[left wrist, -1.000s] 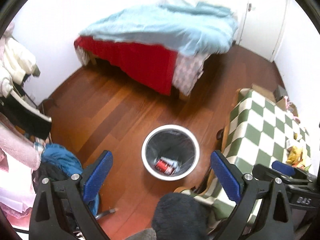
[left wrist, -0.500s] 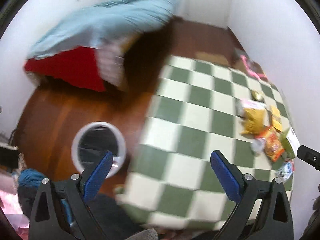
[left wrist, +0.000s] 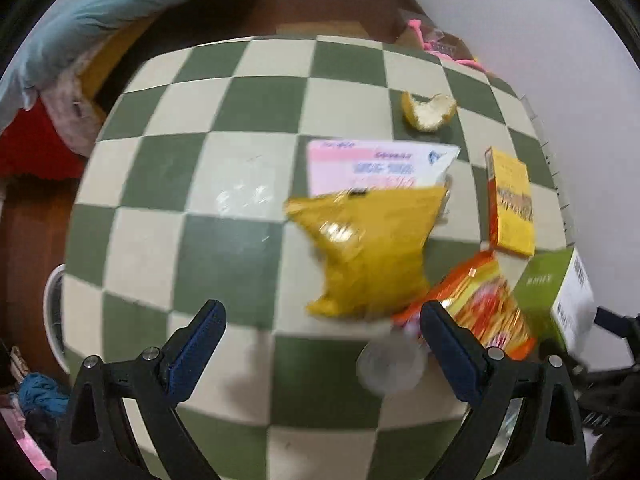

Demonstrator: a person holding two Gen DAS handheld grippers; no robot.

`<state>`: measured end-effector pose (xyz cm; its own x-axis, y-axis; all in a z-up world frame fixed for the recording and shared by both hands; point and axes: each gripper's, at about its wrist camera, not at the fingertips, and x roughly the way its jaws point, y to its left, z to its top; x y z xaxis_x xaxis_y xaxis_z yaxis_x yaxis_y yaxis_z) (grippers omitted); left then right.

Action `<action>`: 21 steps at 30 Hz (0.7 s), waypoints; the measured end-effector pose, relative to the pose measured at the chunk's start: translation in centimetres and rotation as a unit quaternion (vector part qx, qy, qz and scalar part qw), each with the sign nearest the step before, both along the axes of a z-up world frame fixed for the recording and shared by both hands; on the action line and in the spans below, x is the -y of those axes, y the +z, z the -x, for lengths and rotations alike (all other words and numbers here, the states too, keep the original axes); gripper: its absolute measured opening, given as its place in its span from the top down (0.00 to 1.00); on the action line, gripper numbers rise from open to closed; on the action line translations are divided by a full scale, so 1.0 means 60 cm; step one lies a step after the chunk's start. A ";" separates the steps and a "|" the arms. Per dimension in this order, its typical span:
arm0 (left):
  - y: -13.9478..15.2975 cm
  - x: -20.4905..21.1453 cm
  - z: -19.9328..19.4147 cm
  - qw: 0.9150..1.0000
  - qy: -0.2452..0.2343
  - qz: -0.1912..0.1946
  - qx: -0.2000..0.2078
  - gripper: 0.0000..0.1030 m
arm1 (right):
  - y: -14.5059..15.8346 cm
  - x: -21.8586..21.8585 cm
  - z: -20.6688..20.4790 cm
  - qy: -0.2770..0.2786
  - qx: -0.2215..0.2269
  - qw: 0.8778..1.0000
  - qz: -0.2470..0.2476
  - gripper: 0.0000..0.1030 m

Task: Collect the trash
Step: 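Grasp the white medicine box with the right tool while the left tool grasps the yellow chip bag, then carry the yellow bag and medicine box over the bin and release both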

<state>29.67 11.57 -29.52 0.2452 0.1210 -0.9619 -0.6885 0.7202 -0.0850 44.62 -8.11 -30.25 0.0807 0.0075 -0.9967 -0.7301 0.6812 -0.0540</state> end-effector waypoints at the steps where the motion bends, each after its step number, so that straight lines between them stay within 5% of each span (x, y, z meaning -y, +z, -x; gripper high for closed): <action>1: -0.002 -0.002 -0.006 1.000 0.001 0.001 0.003 0.04 | -0.007 -0.006 -0.005 0.002 0.000 1.000 0.001 0.00; 3: -0.008 -0.008 -0.021 1.000 0.002 0.008 0.009 0.06 | -0.019 -0.012 -0.013 -0.002 -0.009 1.000 -0.013 0.00; 5: -0.015 -0.013 -0.032 1.000 0.003 0.014 0.010 0.22 | -0.025 -0.010 -0.025 -0.034 -0.029 0.998 -0.039 0.11; 7: -0.021 -0.018 -0.036 0.999 0.002 0.028 0.018 0.57 | -0.023 -0.002 -0.034 -0.072 -0.035 0.996 -0.049 0.11; 11: -0.008 -0.010 -0.023 1.000 -0.011 0.009 0.020 0.59 | -0.023 0.025 -0.051 -0.136 -0.058 0.987 -0.069 0.11; 16: -0.011 -0.010 -0.005 0.999 -0.040 -0.024 0.000 0.59 | -0.039 0.024 -0.052 -0.114 -0.074 0.989 -0.062 0.11; 21: -0.031 -0.032 -0.010 1.000 -0.028 -0.005 0.004 0.58 | -0.052 0.009 -0.049 -0.108 -0.060 0.991 -0.047 0.11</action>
